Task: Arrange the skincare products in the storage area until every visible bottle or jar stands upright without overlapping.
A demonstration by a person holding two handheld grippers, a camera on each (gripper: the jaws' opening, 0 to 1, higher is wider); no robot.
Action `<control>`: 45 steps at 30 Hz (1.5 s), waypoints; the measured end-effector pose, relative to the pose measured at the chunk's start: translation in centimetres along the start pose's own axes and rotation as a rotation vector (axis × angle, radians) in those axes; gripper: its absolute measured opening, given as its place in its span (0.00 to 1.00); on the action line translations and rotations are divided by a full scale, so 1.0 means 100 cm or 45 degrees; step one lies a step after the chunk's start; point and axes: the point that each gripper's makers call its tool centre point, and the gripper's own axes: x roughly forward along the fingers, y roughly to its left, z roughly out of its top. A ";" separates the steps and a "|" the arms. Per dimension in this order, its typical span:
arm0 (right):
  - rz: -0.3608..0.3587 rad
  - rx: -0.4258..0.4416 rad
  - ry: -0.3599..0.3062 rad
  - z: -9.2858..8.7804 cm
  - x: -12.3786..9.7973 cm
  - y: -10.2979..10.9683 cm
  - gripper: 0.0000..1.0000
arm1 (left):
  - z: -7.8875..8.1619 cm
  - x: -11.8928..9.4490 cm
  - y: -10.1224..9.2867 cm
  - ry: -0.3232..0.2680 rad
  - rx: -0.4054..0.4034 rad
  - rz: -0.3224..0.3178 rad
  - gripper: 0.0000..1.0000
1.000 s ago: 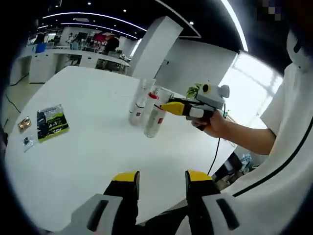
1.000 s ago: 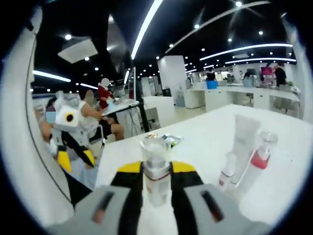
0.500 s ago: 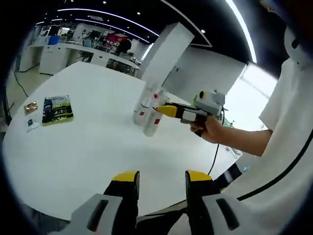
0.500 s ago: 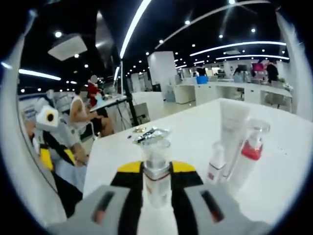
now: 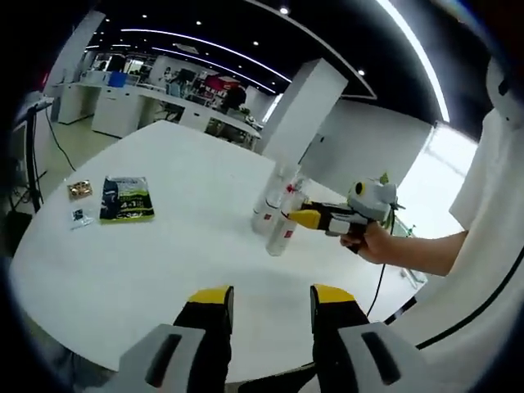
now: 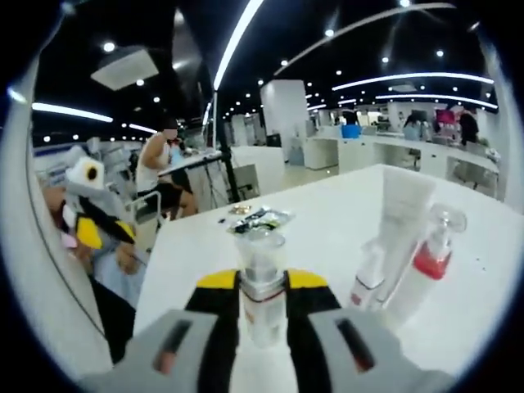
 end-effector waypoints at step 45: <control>-0.110 -0.055 0.012 -0.028 -0.004 -0.017 0.18 | 0.017 0.017 0.008 -0.016 0.015 -0.065 0.38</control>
